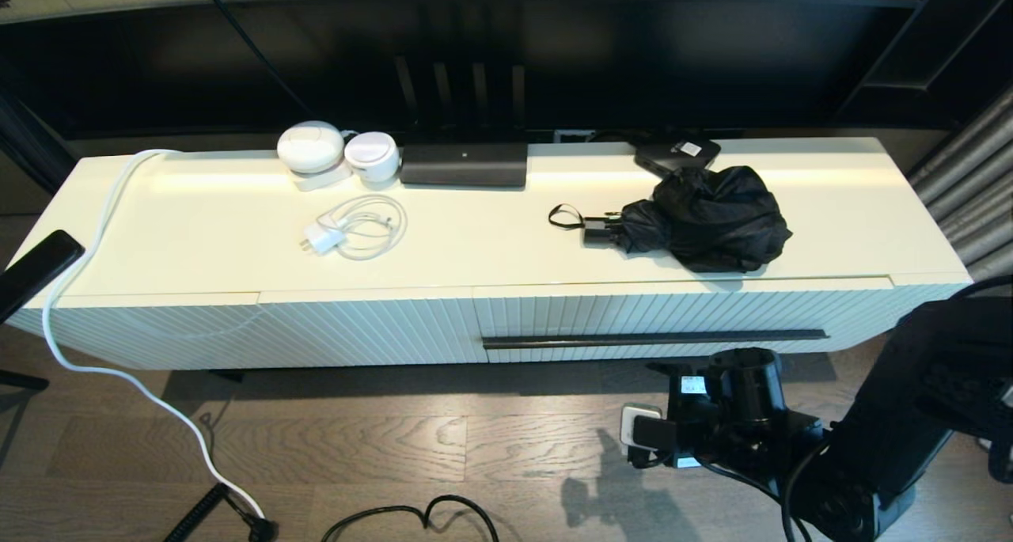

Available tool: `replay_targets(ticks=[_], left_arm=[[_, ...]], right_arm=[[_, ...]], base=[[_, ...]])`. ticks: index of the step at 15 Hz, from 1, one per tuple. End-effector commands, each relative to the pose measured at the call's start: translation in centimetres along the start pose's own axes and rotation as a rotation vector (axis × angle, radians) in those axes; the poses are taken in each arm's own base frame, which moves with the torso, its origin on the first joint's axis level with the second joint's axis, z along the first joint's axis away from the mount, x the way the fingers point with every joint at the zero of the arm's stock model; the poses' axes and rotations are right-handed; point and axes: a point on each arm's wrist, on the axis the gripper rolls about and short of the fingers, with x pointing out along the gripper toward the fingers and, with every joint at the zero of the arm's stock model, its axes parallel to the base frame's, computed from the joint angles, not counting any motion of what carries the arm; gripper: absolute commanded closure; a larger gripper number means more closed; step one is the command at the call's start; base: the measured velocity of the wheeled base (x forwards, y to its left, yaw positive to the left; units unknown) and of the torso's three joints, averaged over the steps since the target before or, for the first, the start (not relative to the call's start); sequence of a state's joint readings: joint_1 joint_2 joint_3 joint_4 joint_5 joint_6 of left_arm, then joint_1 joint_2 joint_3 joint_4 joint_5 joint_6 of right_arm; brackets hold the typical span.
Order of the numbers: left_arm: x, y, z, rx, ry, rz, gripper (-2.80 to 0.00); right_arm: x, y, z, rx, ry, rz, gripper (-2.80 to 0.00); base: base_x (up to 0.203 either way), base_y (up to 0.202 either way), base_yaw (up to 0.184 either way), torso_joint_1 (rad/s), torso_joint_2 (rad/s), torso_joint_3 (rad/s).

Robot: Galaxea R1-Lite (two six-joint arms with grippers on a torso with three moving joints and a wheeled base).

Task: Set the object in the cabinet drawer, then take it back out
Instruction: Open the drawer

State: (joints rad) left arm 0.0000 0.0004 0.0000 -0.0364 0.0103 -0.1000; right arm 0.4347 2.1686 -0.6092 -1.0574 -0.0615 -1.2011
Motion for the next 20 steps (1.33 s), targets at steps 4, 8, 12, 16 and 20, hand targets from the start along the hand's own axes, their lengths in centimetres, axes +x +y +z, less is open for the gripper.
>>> replay_targets(ticks=[4,8,12,16,20], left_arm=[[0.0,0.0,0.0,-0.001,-0.001,0.000,0.00],[0.0,0.0,0.0,-0.001,-0.001,0.000,0.00],[0.0,0.0,0.0,-0.001,-0.001,0.000,0.00],[0.0,0.0,0.0,-0.001,-0.001,0.000,0.00],[0.0,0.0,0.0,-0.001,-0.001,0.000,0.00]], right_arm=[[2.4,0.9,-0.5,-0.004,-0.002,-0.004,-2.80],[3.2,0.5,-0.8,0.000,0.001,-0.022,-2.80],[4.1,0.1,-1.7,0.012,0.014,-0.037,-2.80],[4.8,-0.3,-2.2,-0.010,0.020,-0.053,-2.80],[5.9,-0.5,-2.1,-0.012,0.015,-0.070,-2.80]], base=[[0.000,0.000,0.000,0.000,0.00,0.000],[0.000,0.000,0.000,0.000,0.00,0.000],[0.000,0.000,0.000,0.000,0.00,0.000],[0.000,0.000,0.000,0.000,0.00,0.000],[0.000,0.000,0.000,0.000,0.00,0.000]])
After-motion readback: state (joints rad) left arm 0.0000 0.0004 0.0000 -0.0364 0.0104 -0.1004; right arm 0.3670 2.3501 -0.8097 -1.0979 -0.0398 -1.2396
